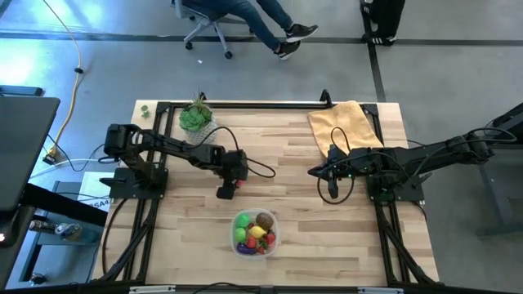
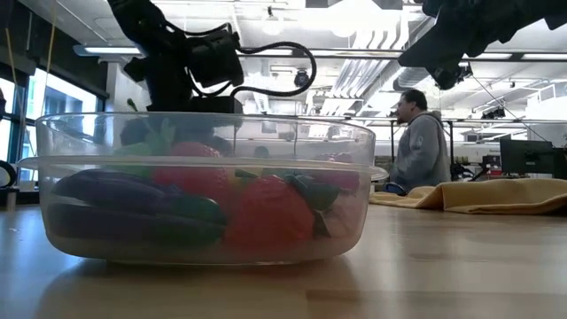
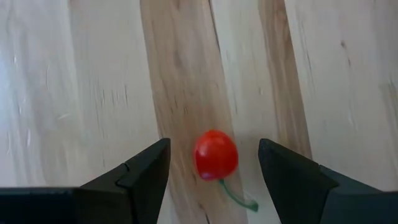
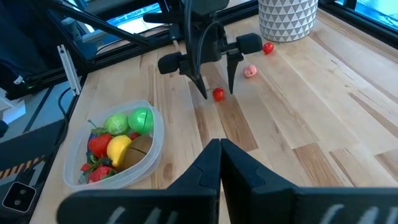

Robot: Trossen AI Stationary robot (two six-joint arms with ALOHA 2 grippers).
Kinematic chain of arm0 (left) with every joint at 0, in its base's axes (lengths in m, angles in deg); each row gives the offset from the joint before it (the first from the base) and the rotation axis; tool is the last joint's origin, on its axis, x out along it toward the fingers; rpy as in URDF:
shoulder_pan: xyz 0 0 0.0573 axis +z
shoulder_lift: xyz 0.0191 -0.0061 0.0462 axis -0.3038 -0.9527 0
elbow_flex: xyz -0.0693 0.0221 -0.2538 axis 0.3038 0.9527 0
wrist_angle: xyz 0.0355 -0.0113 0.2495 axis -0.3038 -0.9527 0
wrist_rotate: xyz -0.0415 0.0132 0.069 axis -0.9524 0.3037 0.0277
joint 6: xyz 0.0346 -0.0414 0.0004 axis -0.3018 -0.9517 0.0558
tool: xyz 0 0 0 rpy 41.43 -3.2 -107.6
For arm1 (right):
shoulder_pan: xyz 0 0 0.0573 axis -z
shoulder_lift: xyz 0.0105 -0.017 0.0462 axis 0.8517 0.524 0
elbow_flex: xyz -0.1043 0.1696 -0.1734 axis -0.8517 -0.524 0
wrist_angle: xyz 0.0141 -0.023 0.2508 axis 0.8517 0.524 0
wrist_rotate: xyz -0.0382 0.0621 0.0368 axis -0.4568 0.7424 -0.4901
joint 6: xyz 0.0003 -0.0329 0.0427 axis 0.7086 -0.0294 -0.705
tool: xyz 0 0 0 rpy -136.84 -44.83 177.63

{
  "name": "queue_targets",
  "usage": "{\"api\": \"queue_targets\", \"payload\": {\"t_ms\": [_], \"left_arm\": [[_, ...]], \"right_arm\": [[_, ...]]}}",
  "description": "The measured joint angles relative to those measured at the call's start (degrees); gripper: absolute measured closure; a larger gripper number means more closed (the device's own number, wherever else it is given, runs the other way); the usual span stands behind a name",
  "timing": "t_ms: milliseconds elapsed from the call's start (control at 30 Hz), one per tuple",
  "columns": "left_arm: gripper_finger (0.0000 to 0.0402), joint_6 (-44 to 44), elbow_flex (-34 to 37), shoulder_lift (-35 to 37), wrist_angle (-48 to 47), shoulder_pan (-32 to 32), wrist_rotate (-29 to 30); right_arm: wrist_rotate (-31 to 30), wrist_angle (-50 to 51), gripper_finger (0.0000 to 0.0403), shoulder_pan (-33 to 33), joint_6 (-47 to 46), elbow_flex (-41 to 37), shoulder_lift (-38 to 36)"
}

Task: Pick and placing Produce into tupperware
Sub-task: Put the red cherry into the transparent bin

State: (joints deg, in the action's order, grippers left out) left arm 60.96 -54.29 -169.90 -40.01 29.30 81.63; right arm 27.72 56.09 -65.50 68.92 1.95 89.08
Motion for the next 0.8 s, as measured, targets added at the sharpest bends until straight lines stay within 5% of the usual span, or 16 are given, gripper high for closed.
{"api": "queue_targets", "payload": {"t_ms": [467,800], "left_arm": [[0.0171,-0.80,-0.02,-0.33,-1.25,-0.08,-0.42],[0.0249,-0.98,-0.02,-0.33,-0.57,-0.15,-0.44]], "right_arm": [[0.23,0.29,0.0402,-0.01,0.00,0.00,0.00],[0.20,0.29,0.0402,-0.01,0.00,0.00,0.00]]}}
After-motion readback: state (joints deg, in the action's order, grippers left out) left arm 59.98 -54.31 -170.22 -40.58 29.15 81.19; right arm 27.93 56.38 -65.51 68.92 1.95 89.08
